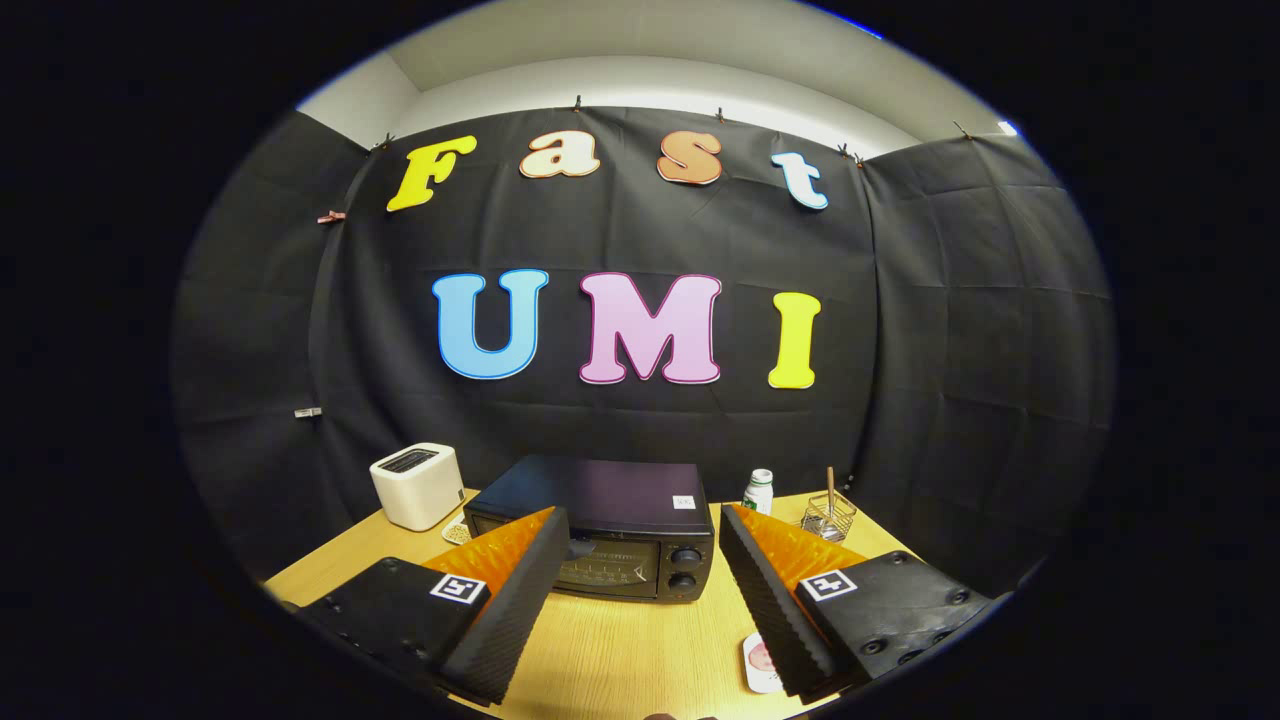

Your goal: Open the toaster oven, put the food inside, and close the toaster oven door.

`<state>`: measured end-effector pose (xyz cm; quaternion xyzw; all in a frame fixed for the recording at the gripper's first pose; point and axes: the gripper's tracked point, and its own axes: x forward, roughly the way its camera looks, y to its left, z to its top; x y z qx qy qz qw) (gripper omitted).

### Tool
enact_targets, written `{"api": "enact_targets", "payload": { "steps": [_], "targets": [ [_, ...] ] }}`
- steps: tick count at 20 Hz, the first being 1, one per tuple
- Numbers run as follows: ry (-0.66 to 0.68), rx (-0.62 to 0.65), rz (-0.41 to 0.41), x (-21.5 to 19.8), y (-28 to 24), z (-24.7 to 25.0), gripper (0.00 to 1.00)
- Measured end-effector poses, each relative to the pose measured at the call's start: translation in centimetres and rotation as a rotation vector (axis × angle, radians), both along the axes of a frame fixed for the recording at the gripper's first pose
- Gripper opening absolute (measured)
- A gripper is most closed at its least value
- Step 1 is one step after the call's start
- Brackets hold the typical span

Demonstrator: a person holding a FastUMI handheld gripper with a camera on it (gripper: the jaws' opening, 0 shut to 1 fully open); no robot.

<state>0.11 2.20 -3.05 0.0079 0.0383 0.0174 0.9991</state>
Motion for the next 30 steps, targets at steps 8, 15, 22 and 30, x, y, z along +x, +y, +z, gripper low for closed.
{"api": "enact_targets", "payload": {
  "steps": [8, 15, 22, 30],
  "targets": [
    [0.045, 0.028, 0.034, 3.9, 3.9, -1.8, 0.98],
    [0.132, 0.031, 0.016, 10.0, 7.3, -6.4, 0.98],
    [0.19, -0.023, 0.012, 15.2, 9.7, -11.6, 0.98],
    [0.252, -0.032, -0.029, 17.3, 10.2, -15.6, 0.99]
  ]
}}
